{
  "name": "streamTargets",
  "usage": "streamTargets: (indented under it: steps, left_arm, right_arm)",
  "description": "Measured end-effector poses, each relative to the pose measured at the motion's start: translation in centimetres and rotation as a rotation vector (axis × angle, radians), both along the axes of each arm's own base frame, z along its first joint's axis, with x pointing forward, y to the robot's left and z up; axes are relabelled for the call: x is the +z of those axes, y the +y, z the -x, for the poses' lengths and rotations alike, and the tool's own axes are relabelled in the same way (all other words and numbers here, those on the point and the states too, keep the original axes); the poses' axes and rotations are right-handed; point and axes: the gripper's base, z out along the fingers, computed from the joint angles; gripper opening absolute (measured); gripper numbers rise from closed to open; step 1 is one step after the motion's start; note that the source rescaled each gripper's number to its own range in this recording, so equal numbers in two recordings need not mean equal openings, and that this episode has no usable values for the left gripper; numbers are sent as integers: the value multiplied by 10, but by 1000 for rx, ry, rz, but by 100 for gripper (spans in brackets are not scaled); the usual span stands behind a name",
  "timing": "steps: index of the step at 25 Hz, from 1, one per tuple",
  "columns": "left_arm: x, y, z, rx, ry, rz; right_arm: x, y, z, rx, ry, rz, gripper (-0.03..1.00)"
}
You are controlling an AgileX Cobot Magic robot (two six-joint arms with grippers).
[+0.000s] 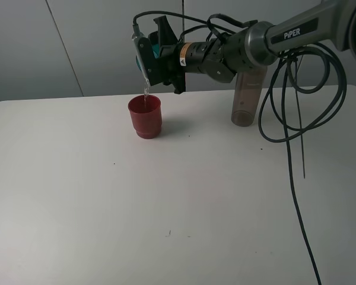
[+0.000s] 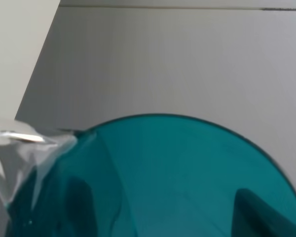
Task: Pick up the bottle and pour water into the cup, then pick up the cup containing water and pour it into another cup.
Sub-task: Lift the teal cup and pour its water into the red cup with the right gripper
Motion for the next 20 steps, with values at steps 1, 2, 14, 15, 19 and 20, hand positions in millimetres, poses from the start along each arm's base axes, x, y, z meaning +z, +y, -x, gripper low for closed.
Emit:
streamTargets:
  steps: [1, 2, 14, 15, 19, 20]
  left_arm:
    - [0, 0, 0, 0, 0, 0]
    - [0, 0, 0, 1, 0, 2]
    - [0, 0, 0, 1, 0, 2]
    - [0, 0, 0, 1, 0, 2]
    - [0, 0, 0, 1, 0, 2]
    - [0, 0, 0, 1, 0, 2]
  right_arm:
    - [0, 0, 0, 3, -7, 0, 8]
    - [1, 0, 0, 5, -15, 1, 8]
    - [5, 2, -1, 45, -120, 54, 8]
    - [5, 2, -1, 47, -125, 60, 8]
    - [6, 2, -1, 56, -146, 72, 8]
    - [6, 2, -1, 56, -147, 73, 8]
